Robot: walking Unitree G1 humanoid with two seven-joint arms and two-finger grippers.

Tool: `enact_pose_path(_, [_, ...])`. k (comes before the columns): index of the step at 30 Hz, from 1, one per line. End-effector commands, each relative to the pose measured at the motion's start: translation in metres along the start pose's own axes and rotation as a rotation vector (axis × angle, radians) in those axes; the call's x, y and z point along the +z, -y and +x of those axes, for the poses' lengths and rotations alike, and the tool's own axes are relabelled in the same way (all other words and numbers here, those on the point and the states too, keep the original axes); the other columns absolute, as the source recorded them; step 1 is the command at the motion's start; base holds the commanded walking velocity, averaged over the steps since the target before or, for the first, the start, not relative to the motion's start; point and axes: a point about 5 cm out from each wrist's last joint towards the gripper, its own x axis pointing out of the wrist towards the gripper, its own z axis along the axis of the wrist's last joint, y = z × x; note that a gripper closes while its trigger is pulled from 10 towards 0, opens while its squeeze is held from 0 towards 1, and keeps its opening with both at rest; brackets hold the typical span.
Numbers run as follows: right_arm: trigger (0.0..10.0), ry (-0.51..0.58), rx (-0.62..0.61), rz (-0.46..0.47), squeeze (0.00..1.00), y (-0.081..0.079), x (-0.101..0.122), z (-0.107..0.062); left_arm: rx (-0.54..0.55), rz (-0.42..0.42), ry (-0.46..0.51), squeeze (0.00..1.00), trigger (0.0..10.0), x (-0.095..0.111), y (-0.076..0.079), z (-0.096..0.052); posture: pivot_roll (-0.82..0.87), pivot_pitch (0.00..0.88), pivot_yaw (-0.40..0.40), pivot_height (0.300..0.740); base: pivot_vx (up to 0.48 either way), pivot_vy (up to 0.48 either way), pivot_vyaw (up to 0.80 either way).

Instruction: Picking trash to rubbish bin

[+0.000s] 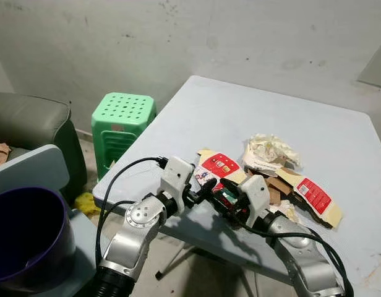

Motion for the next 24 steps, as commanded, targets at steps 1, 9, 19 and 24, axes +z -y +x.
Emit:
enact_pose_path(1, [10.0, 0.051, -0.002, -0.077, 0.0, 0.006, 0.012, -0.006, 0.005, -0.003, 0.012, 0.0, 10.0, 0.005, 0.0, -0.003, -0.05, 0.0, -0.073, 0.74, 0.0, 0.0, 0.0])
enact_pose_path(9, [10.0, 0.014, 0.045, -0.251, 0.0, 0.007, 0.011, -0.011, -0.048, -0.026, 0.004, 0.0, 10.0, 0.005, 0.008, -0.013, -0.04, 0.0, -0.077, 0.74, 0.0, 0.0, 0.0])
enact_pose_path(19, [10.0, -0.064, 0.122, -0.397, 0.0, -0.001, -0.007, -0.01, -0.024, -0.019, 0.002, 0.0, 10.0, 0.012, 0.002, -0.024, -0.03, 0.0, -0.088, 0.74, 0.0, 0.0, 0.0])
enact_pose_path(24, [10.0, -0.099, 0.102, -0.43, 0.0, 0.001, -0.014, -0.007, -0.006, -0.035, 0.012, 0.0, 10.0, 0.018, -0.002, -0.026, -0.02, 0.0, -0.096, 0.74, 0.0, 0.0, 0.0])
